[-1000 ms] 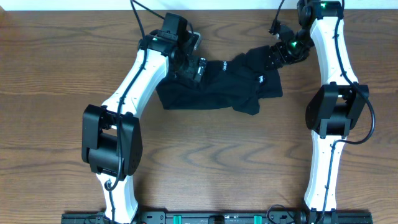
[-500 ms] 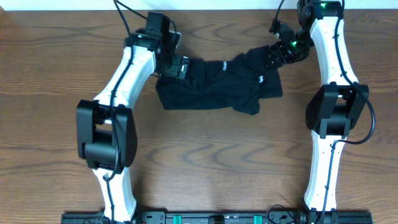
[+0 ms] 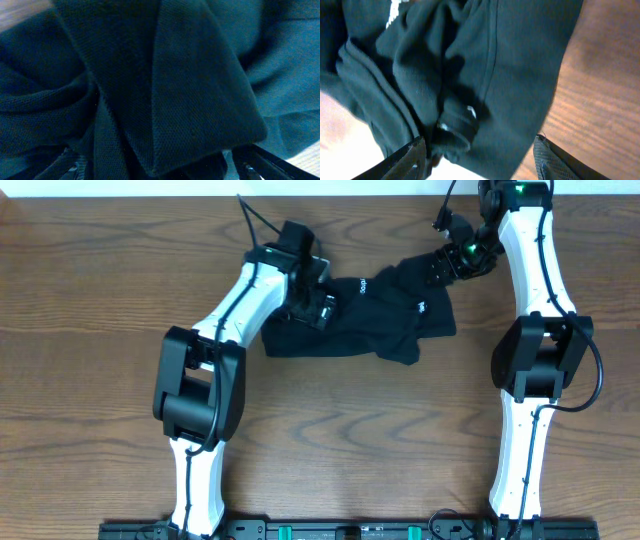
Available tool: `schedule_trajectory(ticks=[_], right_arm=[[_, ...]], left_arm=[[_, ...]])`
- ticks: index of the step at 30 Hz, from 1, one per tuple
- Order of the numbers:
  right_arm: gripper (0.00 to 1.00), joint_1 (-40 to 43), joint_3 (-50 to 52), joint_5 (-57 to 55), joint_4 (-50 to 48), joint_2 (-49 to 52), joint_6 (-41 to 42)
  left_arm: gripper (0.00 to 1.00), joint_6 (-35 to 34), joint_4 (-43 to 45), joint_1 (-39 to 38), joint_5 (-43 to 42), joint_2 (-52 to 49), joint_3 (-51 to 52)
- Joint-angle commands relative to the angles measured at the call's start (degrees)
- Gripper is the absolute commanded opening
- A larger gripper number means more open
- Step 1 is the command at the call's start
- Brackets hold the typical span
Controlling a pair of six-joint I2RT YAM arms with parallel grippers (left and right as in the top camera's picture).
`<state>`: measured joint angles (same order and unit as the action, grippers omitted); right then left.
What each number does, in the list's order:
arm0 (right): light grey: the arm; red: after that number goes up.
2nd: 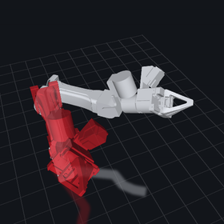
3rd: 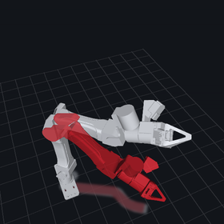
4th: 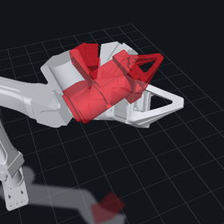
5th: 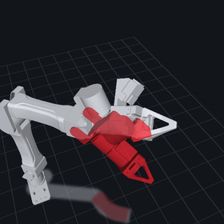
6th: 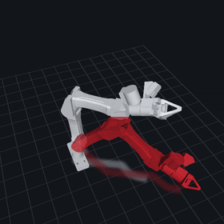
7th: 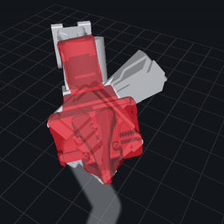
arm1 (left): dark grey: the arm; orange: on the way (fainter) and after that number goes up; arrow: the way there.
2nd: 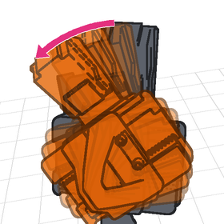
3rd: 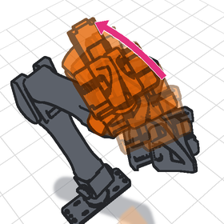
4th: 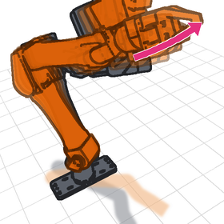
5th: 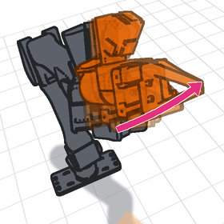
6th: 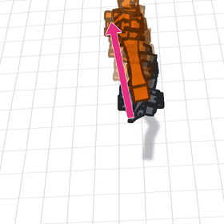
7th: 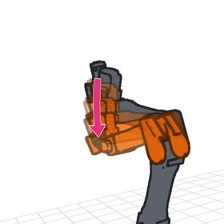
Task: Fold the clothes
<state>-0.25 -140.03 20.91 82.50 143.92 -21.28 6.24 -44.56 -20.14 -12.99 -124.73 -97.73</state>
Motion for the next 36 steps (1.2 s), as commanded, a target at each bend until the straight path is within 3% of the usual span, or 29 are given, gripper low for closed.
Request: schedule_trajectory(ticks=[1, 5, 14, 16, 29, 36], right_arm=[[0.67, -0.5, 2.3, 0.7, -1.9, -0.3, 2.5], [0.69, -0.6, 6.5, 0.7, -6.1, -0.3, 3.6], [0.97, 0.3, 11.6, -0.2, -11.6, -0.3, 5.0], [0.99, 0.7, 12.0, -0.7, -12.4, -0.3, 5.0], [0.99, 1.0, 18.0, 4.2, -15.7, -0.3, 4.9], [0.87, 0.8, 19.1, 16.1, -12.8, -0.3, 1.9]], left_arm=[[0.92, 0.0, -0.5, -0.4, -1.1, 1.0, 0.0], [0.93, -1.0, -2.2, 0.1, -1.1, 3.4, 0.0], [0.95, -1.0, -3.0, 1.5, 1.9, 9.8, 0.0], [0.95, -1.0, -3.2, 2.0, 1.9, 10.9, 0.0], [0.96, -1.0, -7.5, 7.5, 2.1, 15.3, 0.0], [0.96, -1.0, -9.4, 12.3, 2.1, 18.1, 0.0]])
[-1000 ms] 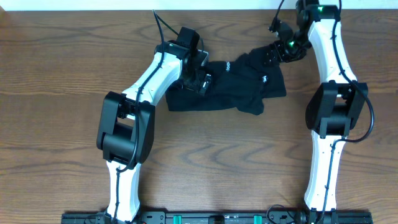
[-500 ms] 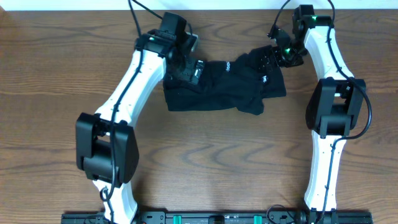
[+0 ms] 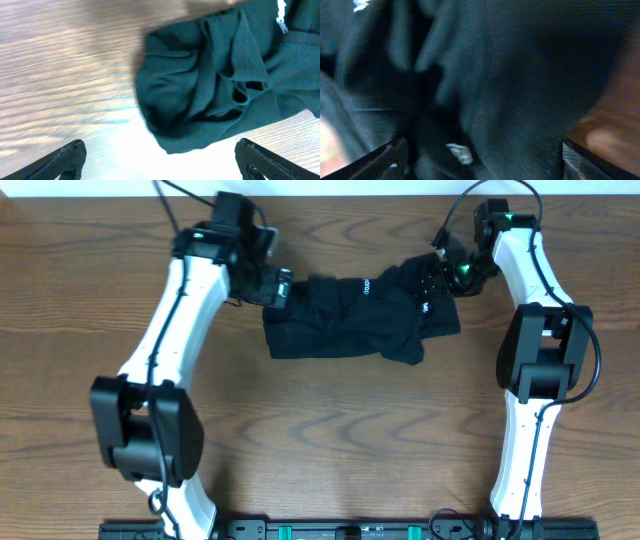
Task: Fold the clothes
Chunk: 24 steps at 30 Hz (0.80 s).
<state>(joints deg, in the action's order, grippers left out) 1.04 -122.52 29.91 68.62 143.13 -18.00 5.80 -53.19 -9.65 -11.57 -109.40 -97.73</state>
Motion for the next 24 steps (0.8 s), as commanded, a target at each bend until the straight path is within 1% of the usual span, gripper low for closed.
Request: schedule_trajectory(ticks=[1, 3, 5, 6, 7, 8, 11, 12, 14, 21, 24], right_arm=[[0.86, -0.6, 1.6, 7.5, 1.5, 0.5, -1.4], [0.81, -1.0, 1.6, 7.6, 2.0, 0.5, -1.5], [0.72, -1.6, 1.9, 7.6, 2.1, 0.5, -1.6], [0.65, -1.7, 2.0, 7.6, 2.1, 0.5, -1.6], [0.55, -1.9, 2.0, 7.6, 2.1, 0.5, -1.6], [0.41, -2.0, 2.1, 7.6, 2.1, 0.5, -1.6], [0.09, -2.0, 2.1, 7.6, 2.1, 0.5, -0.8], [0.02, -1.8, 2.1, 7.6, 2.1, 0.5, -0.5], [0.01, -1.4, 2.1, 7.6, 2.1, 0.5, 0.0], [0.01, 2.0, 1.6, 7.7, 4.0, 0.1, -0.1], [0.01, 4.2, 1.5, 7.7, 4.5, -1.2, -0.3]], left_arm=[[0.96, -0.5, -1.0, 2.4, 0.7, 3.0, 0.0], [0.96, -0.5, -1.4, 3.4, 0.7, 3.2, 0.0], [0.96, -0.5, -2.0, 4.2, 0.7, 3.2, 0.0], [0.96, -0.5, -2.3, 4.5, 0.7, 3.2, 0.0], [0.96, -0.5, -2.6, 4.7, 0.7, 3.2, 0.0], [0.96, -0.5, -2.9, 4.9, 0.7, 3.2, 0.0], [0.96, -0.5, -3.1, 5.0, 0.7, 3.2, 0.0], [0.96, -0.5, -3.1, 5.0, 0.7, 3.2, 0.0], [0.96, -0.5, -3.1, 5.0, 1.0, 3.2, 0.0], [0.96, -0.5, -2.8, 5.2, 6.8, 3.2, 0.0], [0.96, -0.5, -2.0, 6.0, 7.0, 3.2, 0.0]])
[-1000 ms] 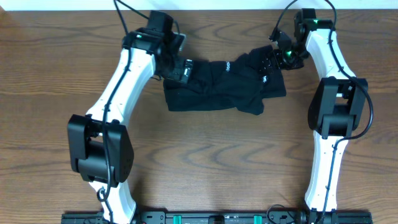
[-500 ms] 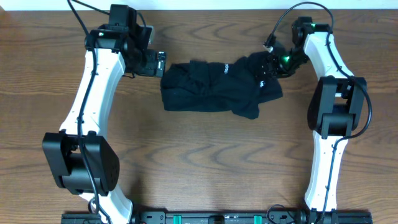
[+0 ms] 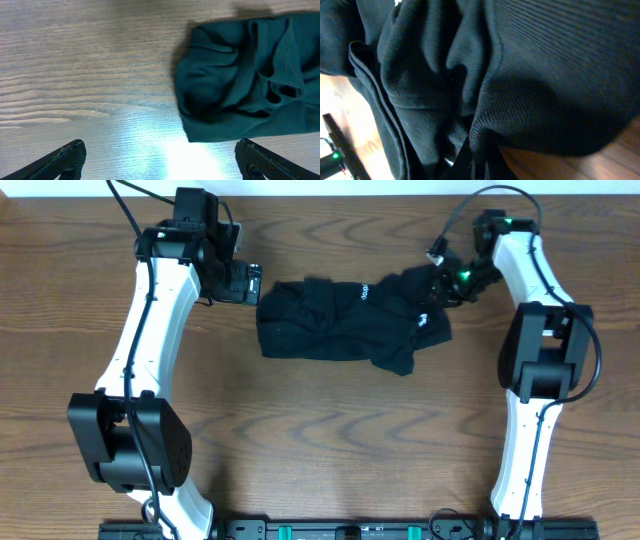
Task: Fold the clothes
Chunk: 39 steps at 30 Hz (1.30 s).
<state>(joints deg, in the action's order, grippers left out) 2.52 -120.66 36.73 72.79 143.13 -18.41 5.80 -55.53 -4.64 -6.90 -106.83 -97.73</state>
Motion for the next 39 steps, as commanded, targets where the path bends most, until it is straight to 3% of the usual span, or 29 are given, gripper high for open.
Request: schedule_trajectory(ticks=[1, 11, 17, 23, 30, 39], right_arm=[[0.01, 3.4, -0.4, 0.9, 0.4, -1.9, -0.1], [0.01, 9.8, -0.4, -0.2, 2.9, -8.3, -2.0], [0.01, 8.2, -0.4, 0.1, 4.4, -12.9, -1.2], [0.01, -0.2, -0.4, 0.9, 1.0, -16.1, 4.1], [0.01, -14.4, -0.4, 0.2, -11.0, -15.9, 15.1], [0.01, -28.1, -0.4, -12.3, -19.2, -15.2, 23.1]], left_arm=[[0.96, -0.5, 0.7, 1.3, 2.3, 0.6, 0.0], [0.96, -0.5, 2.2, 4.6, 2.3, 0.6, 0.0], [0.96, -0.5, 2.7, 5.6, 2.3, 0.3, 0.0], [0.96, -0.5, 3.6, 5.6, 2.3, -0.3, 0.0], [0.96, -0.2, 3.8, 5.6, 2.3, -0.7, 0.0], [0.96, 1.0, 4.5, 5.6, 2.3, -0.7, 0.0]])
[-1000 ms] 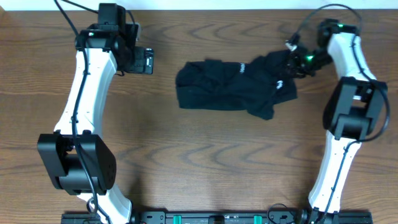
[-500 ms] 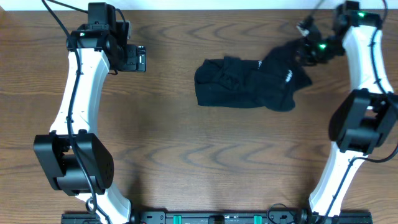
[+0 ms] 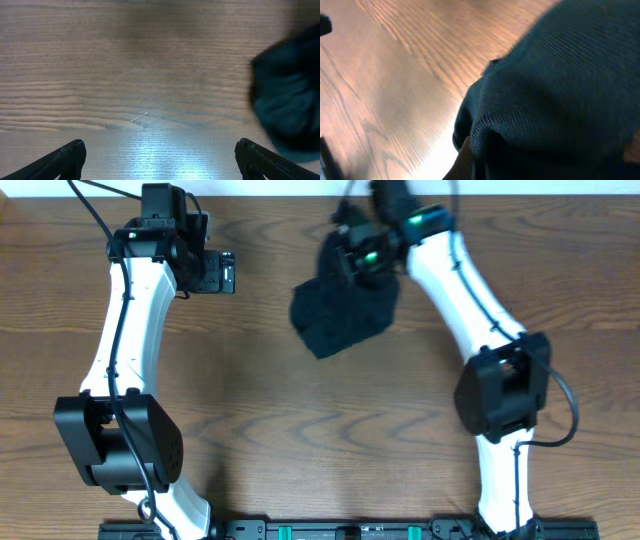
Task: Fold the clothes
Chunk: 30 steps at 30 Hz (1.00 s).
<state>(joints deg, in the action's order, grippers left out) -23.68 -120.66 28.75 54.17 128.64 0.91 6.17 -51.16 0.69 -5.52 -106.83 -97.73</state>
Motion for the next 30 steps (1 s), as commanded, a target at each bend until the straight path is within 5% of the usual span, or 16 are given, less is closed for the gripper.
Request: schedule_trajectory(ticks=[1, 6, 9, 15, 30], right_arm=[[0.01, -2.9, -0.4, -4.8, -0.8, -0.4, 3.8], [0.01, -6.4, -0.4, -4.9, -1.3, 1.5, 3.8], [0.21, -8.4, -0.4, -4.2, -1.1, 2.6, 3.7], [0.32, -13.0, -0.4, -3.8, 5.3, 2.9, 0.5], [0.4, -8.3, -1.2, -10.8, 12.0, 0.6, -5.9]], left_arm=[[0.96, 0.7, 0.3, 0.3, 0.9, -0.7, 0.0], [0.96, 0.7, 1.3, 0.3, 3.1, -0.7, 0.0], [0.96, 0.6, 2.5, 0.9, 5.2, -0.7, 0.0], [0.96, -0.7, 6.9, 5.1, 5.2, -0.7, 0.0], [0.96, -4.0, 8.0, 8.7, 0.4, -0.7, 0.0]])
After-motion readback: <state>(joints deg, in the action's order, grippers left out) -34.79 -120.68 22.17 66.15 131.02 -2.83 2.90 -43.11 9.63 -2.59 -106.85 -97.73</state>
